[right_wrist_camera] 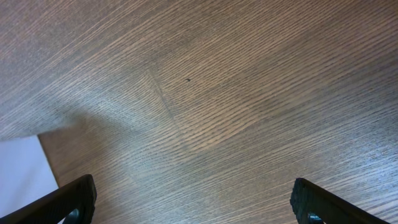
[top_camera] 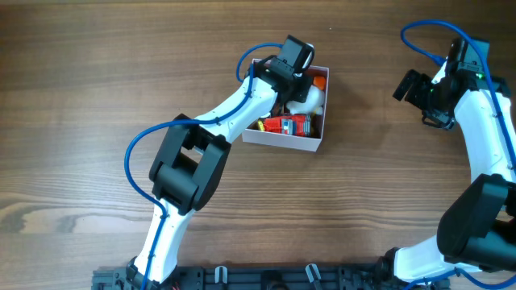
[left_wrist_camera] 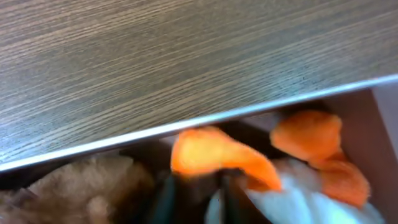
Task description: Pack container
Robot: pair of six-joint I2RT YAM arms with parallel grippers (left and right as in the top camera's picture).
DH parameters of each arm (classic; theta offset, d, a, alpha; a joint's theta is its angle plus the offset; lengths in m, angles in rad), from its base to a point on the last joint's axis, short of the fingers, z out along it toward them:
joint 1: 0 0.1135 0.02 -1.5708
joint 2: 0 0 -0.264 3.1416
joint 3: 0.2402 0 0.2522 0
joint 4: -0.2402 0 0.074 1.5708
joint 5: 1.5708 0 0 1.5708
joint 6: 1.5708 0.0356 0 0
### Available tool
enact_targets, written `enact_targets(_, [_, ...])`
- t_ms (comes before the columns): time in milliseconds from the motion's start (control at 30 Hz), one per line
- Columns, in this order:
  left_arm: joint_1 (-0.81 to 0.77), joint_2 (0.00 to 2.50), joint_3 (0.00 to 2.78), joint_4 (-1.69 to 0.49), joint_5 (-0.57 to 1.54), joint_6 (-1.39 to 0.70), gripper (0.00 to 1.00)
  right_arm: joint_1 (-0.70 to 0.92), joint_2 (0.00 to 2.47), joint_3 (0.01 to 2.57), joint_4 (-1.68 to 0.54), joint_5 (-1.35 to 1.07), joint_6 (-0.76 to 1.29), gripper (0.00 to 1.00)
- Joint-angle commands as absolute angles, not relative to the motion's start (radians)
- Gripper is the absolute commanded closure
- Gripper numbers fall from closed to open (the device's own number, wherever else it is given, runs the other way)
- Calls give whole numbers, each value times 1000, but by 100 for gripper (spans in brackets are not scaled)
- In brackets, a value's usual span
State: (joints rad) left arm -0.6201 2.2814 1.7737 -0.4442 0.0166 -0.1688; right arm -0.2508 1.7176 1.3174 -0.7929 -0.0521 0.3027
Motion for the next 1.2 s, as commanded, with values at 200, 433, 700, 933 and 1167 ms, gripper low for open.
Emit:
enact_targets(200, [-625, 1997, 1853, -540, -97, -163, 38, -255, 1723, 1316, -793, -61, 317, 0])
enact_targets(433, [-590, 1701, 1854, -733, -320, -166, 0, -255, 1723, 1316, -793, -61, 316, 0])
enact_targets(700, [-453, 1446, 1853, -1032, -365, -299, 0, -255, 1723, 1316, -793, -61, 317, 0])
enact_targets(933, [-361, 1374, 1853, -1268, -364, -308, 0, -255, 1723, 1316, -793, -61, 316, 0])
enact_targets(1167, [-360, 1374, 1853, -1321, -364, -307, 0, -255, 1710, 1316, -793, -61, 316, 0])
